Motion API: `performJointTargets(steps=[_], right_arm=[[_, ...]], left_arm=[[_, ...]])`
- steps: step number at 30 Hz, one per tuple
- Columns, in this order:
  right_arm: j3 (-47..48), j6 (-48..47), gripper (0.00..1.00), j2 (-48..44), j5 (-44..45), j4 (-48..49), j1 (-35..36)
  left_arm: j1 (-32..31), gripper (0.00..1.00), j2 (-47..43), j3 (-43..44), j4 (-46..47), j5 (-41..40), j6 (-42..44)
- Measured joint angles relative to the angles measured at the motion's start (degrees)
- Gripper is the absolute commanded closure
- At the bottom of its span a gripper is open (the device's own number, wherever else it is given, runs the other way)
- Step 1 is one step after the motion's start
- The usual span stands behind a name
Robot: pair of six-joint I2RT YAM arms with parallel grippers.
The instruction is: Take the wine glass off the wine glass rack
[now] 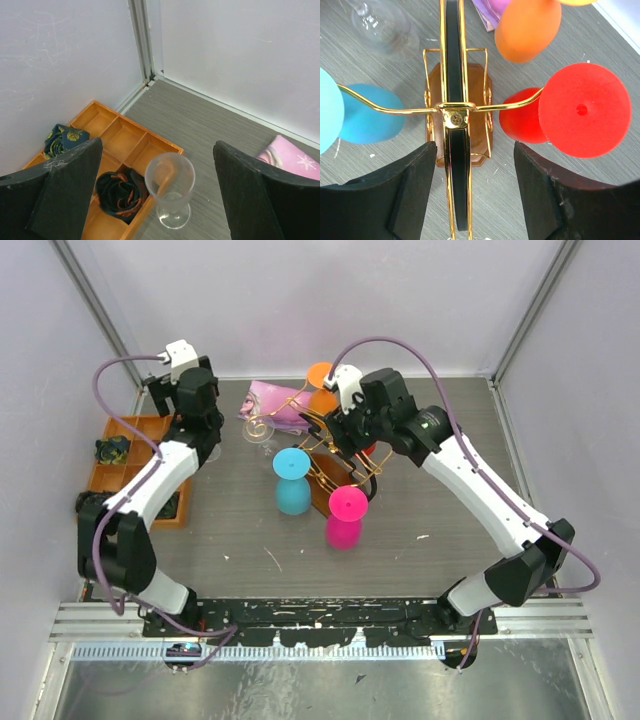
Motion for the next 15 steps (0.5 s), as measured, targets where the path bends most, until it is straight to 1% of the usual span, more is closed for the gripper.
performJointTargets(steps=[5,6,8,10,12,13,15], right_arm=[[3.0,1.2,0.35,-1.4,-0.6,-1.0,0.0],[3.9,1.6,0.34,-1.7,-0.6,-1.3,0.0],[5.5,2.7,0.27,-2.4,-0.6,-1.3,0.0],[6.7,4.9,0.26,-3.1,0.0,-1.0,0.0],[8.5,8.3,0.29,-3.2,1.6,-1.4,-0.5],[9.5,10.0,0.33,-2.9,2.0,-1.7,-1.1],[13.0,15.2,0.45,-1.2,0.7,-3.0,-5.4]], left_arm=[[-2.1,0.02,-6.9,4.6,-19.6,0.6,-10.5],[-3.2,0.02,-8.3,5.6,-23.7,0.6,-13.0],[-6.4,0.04,-11.9,6.3,-31.6,1.2,-17.8],[-9.6,0.04,-15.5,6.4,-38.5,2.7,-22.0],[-11.7,0.04,-18.3,6.5,-44.3,4.6,-25.2],[-12.5,0.05,-19.4,6.7,-46.9,5.3,-26.4],[-13.8,0.05,-21.0,7.4,-51.8,6.6,-28.6]])
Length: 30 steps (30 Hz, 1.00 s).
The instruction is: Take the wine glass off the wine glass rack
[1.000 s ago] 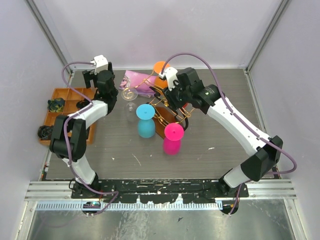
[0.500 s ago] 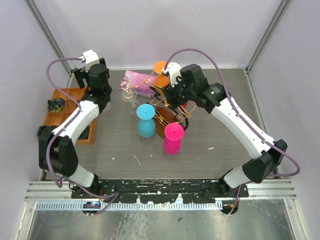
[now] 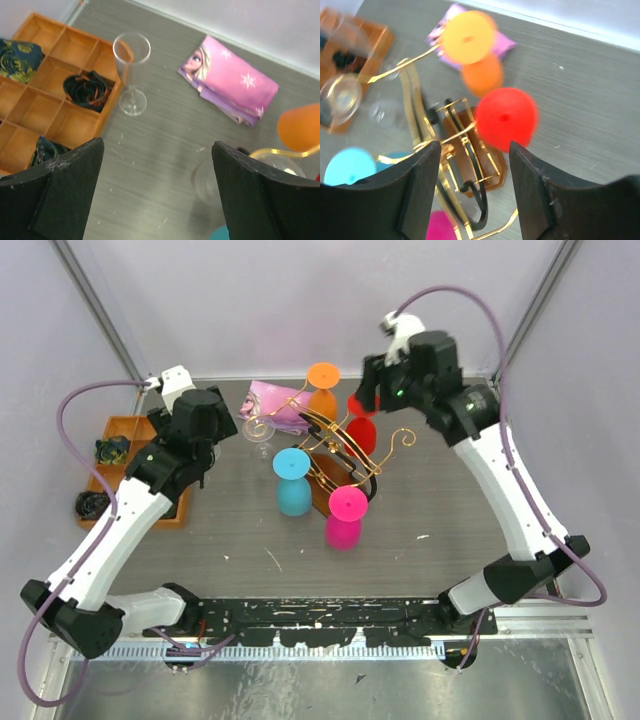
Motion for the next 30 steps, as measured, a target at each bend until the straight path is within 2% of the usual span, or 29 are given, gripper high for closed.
performJointTargets(steps=[3,4,7,12,19,22,27,30], right_arm=[[1.9,8.3,0.46,2.7,-4.3,0.0,-11.0],[1.7,10.7,0.46,3.6,-5.7,-0.2,-14.1],[-0.2,16.3,0.45,5.9,-9.9,-0.2,-21.0],[-4.5,21.9,0.44,7.7,-19.3,1.5,-23.3],[-12.0,26.8,0.45,7.8,-28.7,7.7,-23.5],[-13.5,28.1,0.61,8.2,-31.4,9.9,-23.6],[-14.8,30.2,0.97,8.5,-35.4,14.3,-23.7],[-14.9,32.0,0.99,8.4,-38.4,17.3,-23.7]], left_arm=[[-1.8,0.04,-1.9,0.7,-6.0,1.6,-2.7],[-2.3,0.0,-2.6,0.7,-7.9,2.2,-3.5],[-3.5,0.01,-5.8,0.1,-11.8,4.3,-5.7],[-3.8,0.01,-11.0,-1.0,-16.0,5.9,-8.2],[-3.8,0.01,-11.7,-1.8,-18.9,7.2,-10.2],[-3.8,0.01,-11.7,-2.8,-19.3,7.7,-10.8],[-3.8,0.01,-11.8,-3.7,-19.4,8.4,-11.4],[-3.8,0.01,-12.0,-3.7,-19.4,8.6,-11.6]])
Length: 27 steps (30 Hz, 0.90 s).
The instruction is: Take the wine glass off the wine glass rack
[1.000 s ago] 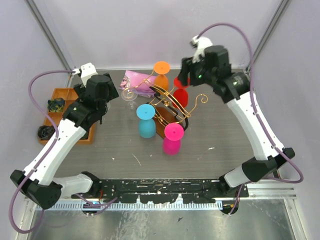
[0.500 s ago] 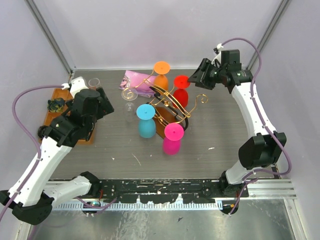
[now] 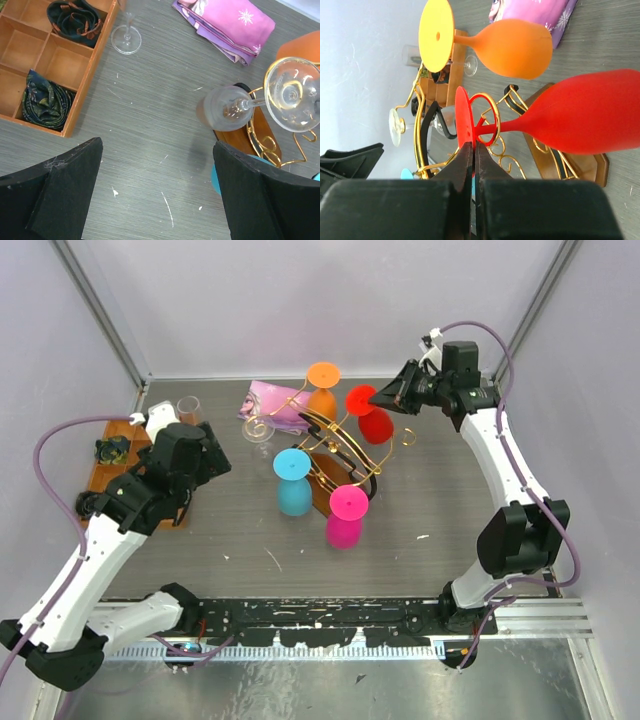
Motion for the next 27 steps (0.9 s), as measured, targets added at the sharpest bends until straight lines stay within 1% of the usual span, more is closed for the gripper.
performJointTargets(steps=[8,17,22,27], right_arm=[[-2.9,2.6,0.99,-1.7,-1.5,2.7,-1.5],[-3.0,5.7,0.99,-1.6,-1.4,5.9,-3.0],[-2.4,8.3,0.99,0.0,-4.0,9.6,-3.0],[-1.8,8.4,0.99,1.2,-5.7,10.2,-2.4]], left_arm=[[0.0,0.01,-1.2,0.0,0.0,0.9,-0.4],[0.0,0.01,-1.9,-1.8,0.0,2.4,-1.6],[0.0,0.01,-1.9,-2.6,0.0,3.2,-2.2],[0.0,0.01,-1.7,-2.6,0.0,3.3,-2.3]])
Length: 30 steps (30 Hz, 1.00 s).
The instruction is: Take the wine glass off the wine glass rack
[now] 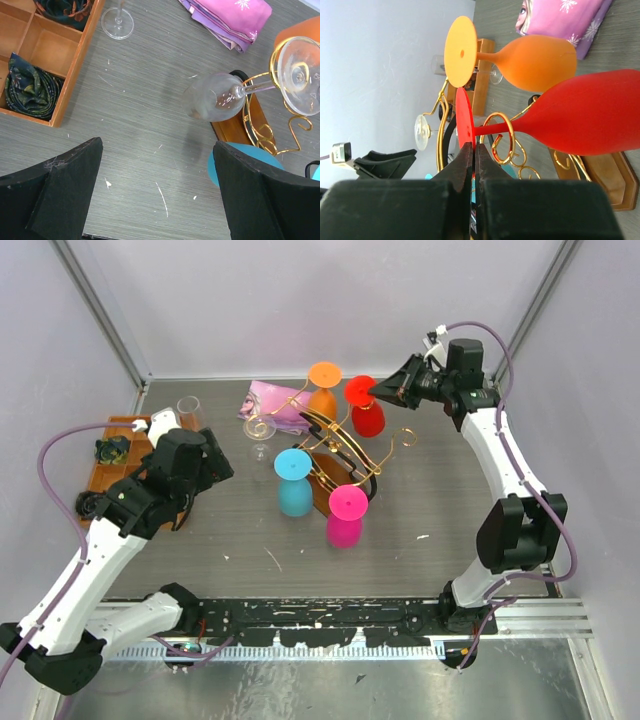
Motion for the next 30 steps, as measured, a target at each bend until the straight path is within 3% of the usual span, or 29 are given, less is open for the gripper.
performJointTargets(steps=[17,23,30], right_arm=[[-1.8,-6.7,0.99,-4.9,-6.6,-7.0,0.6],[-1.7,-13.4,0.99,-8.1,-2.8,-16.8,-1.5],[5.6,-20.4,0.99,-7.6,10.1,-28.0,-7.0]], left_arm=[[0.0,0.01,0.1,0.0,0.0,0.3,0.0],[0.0,0.01,0.1,0.0,0.0,0.7,0.0],[0.0,0.01,0.7,0.0,0.1,1.4,0.2]])
